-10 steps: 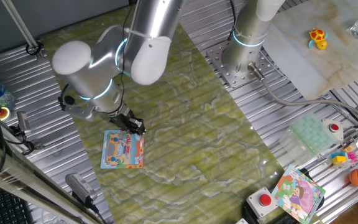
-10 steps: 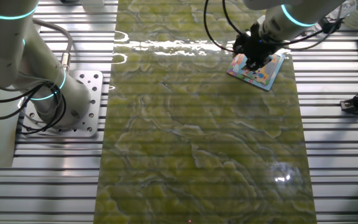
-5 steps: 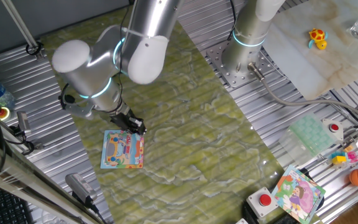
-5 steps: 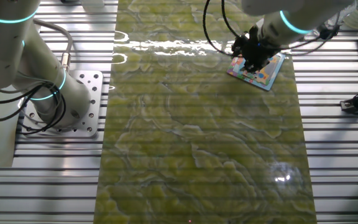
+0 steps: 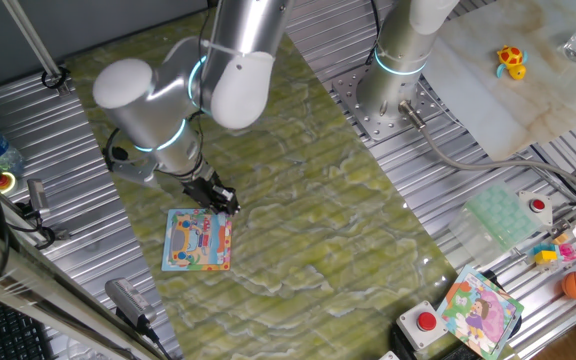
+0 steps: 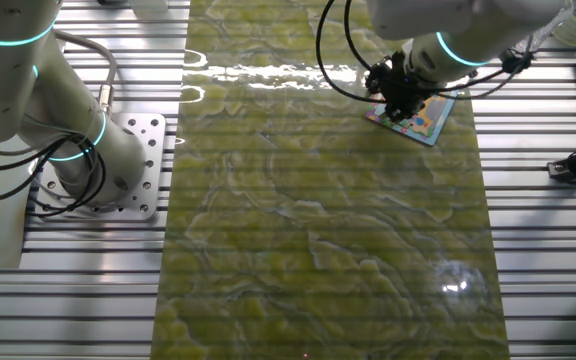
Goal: Assemble one piece of a puzzle
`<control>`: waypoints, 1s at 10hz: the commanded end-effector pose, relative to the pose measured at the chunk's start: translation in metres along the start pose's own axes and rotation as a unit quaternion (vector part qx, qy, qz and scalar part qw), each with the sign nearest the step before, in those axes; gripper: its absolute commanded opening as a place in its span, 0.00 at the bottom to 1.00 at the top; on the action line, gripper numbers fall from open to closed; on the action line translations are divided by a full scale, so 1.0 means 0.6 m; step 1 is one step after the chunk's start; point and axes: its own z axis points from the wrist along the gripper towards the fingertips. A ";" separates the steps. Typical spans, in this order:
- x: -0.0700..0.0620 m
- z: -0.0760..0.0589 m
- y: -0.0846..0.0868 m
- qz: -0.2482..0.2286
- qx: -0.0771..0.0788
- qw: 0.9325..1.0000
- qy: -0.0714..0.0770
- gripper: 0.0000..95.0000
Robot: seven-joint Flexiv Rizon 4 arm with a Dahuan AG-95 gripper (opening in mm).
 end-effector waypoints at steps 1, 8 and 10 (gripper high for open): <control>-0.006 -0.005 0.003 0.003 0.004 1.000 -0.010 0.40; -0.022 0.013 0.000 0.008 0.006 1.000 -0.014 0.40; -0.021 0.017 -0.001 0.007 0.010 1.000 -0.017 0.40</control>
